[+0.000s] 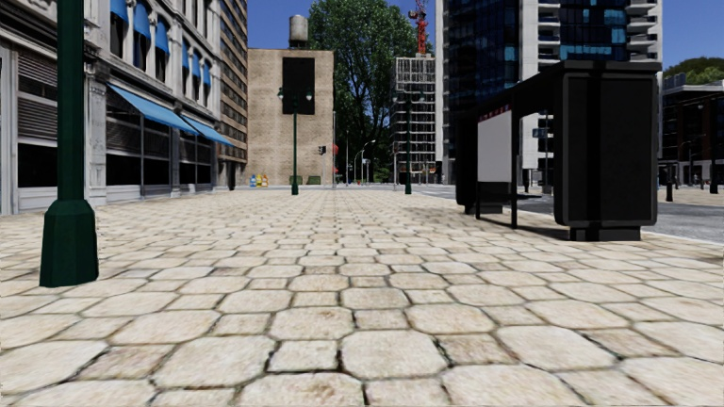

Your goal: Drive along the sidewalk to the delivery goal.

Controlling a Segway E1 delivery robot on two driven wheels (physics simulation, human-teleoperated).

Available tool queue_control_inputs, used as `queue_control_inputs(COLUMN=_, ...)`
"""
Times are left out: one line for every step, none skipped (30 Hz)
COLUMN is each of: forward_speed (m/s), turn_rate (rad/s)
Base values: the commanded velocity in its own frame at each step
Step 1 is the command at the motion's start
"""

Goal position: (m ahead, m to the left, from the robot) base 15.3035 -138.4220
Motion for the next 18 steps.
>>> queue_control_inputs(forward_speed=2.00, turn_rate=0.00)
queue_control_inputs(forward_speed=2.00, turn_rate=0.00)
queue_control_inputs(forward_speed=2.00, turn_rate=0.00)
queue_control_inputs(forward_speed=2.00, turn_rate=0.00)
queue_control_inputs(forward_speed=2.00, turn_rate=0.00)
queue_control_inputs(forward_speed=2.00, turn_rate=0.00)
queue_control_inputs(forward_speed=2.00, turn_rate=0.00)
queue_control_inputs(forward_speed=2.00, turn_rate=0.00)
queue_control_inputs(forward_speed=2.00, turn_rate=0.00)
queue_control_inputs(forward_speed=2.00, turn_rate=0.00)
queue_control_inputs(forward_speed=2.00, turn_rate=0.00)
queue_control_inputs(forward_speed=2.00, turn_rate=0.00)
queue_control_inputs(forward_speed=2.00, turn_rate=0.00)
queue_control_inputs(forward_speed=2.00, turn_rate=0.00)
queue_control_inputs(forward_speed=2.00, turn_rate=0.00)
queue_control_inputs(forward_speed=2.00, turn_rate=0.00)
queue_control_inputs(forward_speed=2.00, turn_rate=0.00)
queue_control_inputs(forward_speed=2.00, turn_rate=0.00)
